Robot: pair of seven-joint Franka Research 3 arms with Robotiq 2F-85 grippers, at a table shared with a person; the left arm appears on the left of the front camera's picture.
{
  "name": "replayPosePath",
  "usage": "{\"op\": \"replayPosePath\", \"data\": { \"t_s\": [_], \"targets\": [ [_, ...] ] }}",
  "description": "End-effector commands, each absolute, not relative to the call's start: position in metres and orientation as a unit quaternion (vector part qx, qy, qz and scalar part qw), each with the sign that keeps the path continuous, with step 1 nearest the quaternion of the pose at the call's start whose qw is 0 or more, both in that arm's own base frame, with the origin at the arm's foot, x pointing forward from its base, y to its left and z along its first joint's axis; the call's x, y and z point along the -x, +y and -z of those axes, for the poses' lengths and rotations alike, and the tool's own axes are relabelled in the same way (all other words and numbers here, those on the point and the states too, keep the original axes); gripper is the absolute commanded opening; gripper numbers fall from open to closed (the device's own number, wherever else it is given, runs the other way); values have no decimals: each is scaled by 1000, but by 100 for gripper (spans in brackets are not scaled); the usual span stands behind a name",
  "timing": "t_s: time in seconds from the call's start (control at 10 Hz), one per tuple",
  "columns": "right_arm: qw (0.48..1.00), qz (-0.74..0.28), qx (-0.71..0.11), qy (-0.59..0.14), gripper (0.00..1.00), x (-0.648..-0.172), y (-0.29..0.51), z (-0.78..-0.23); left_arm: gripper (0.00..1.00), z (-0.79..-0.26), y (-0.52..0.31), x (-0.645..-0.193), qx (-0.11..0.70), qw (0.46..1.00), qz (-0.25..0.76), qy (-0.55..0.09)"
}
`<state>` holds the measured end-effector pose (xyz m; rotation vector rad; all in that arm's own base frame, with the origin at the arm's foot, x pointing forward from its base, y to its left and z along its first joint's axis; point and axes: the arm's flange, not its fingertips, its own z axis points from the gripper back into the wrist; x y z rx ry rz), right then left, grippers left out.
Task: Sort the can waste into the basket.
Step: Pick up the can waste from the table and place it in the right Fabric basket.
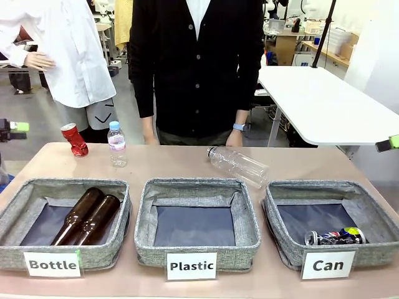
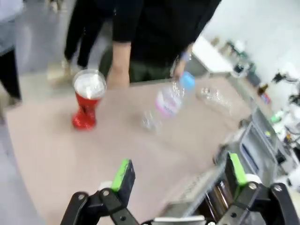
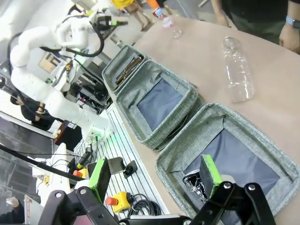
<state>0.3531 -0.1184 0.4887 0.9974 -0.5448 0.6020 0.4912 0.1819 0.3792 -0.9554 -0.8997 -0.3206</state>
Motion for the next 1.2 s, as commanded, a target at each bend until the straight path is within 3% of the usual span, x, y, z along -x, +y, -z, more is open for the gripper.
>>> {"op": "replayPosePath", "data": {
  "t_s": [0.0, 0.5, 0.6, 0.8, 1.1],
  "targets": [
    [802, -288, -456, -256, 100, -352, -121, -489, 100, -377, 175, -481, 440, 813, 145, -353],
    [802, -288, -456, -256, 100, -352, -121, -489, 100, -369, 179, -486, 442, 807, 148, -363],
    [802, -288, -456, -256, 100, -352, -121, -489, 100, -367, 173, -500, 353, 798, 126, -471],
    [802, -288, -456, -256, 100, -352, -121, -489, 100, -359, 184, -533, 316, 771, 102, -544],
    [802, -288, -456, -256, 100, -352, -121, -489, 100, -340, 197, -579, 328, 768, 160, -526]
  ]
}}
